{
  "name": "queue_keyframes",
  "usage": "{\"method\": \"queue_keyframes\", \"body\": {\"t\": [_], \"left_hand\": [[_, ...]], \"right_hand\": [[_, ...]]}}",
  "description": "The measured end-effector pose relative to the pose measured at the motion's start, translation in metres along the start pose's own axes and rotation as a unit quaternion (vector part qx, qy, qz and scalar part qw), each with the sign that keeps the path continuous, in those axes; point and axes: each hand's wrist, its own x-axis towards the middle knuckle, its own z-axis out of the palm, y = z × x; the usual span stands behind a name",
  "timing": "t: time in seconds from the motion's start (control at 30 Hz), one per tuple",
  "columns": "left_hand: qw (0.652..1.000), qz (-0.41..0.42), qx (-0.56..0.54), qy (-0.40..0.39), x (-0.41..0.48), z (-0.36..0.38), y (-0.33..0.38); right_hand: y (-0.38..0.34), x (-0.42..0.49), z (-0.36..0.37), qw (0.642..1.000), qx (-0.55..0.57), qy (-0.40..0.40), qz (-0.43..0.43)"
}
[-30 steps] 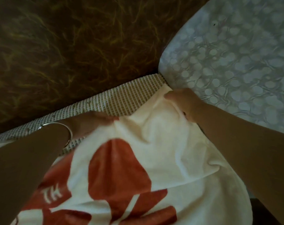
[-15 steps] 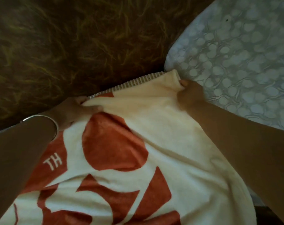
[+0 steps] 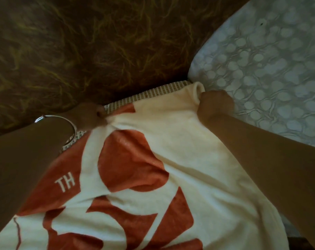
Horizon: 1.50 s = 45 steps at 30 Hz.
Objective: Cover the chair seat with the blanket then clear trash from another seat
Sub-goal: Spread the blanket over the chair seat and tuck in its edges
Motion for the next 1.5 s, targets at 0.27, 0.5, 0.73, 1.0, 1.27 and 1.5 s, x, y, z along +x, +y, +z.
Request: {"method": "queue_keyframes", "body": {"t": [0.27,0.5,0.73,1.0,1.27,1.5], "left_hand": [[0.991,-0.02,-0.057,0.123,-0.006,0.02,0.003],[0.983,0.023,-0.076,0.164,0.011,0.023,0.026],[0.997,-0.025,-0.023,0.068,0.018,0.023,0.039],[0.953,-0.089,-0.18,0.227,0.027,0.023,0.04],[0.975,0.102,0.084,0.18,0.029,0.074,0.064],[0.919,0.373,0.009,0.124,0.022,0.076,0.152]], "right_hand": [[-0.013,0.014,-0.002,0.984,0.14,-0.039,0.098],[-0.016,0.013,0.002,0.989,0.116,-0.027,0.088],[-0.013,0.021,0.006,0.969,0.215,-0.023,0.117],[-0.02,0.031,0.005,0.969,0.238,-0.027,0.057],[-0.012,0.036,0.014,0.968,0.238,-0.062,-0.037],[0.0,-0.025,0.045,0.981,0.144,0.008,-0.127]]}}
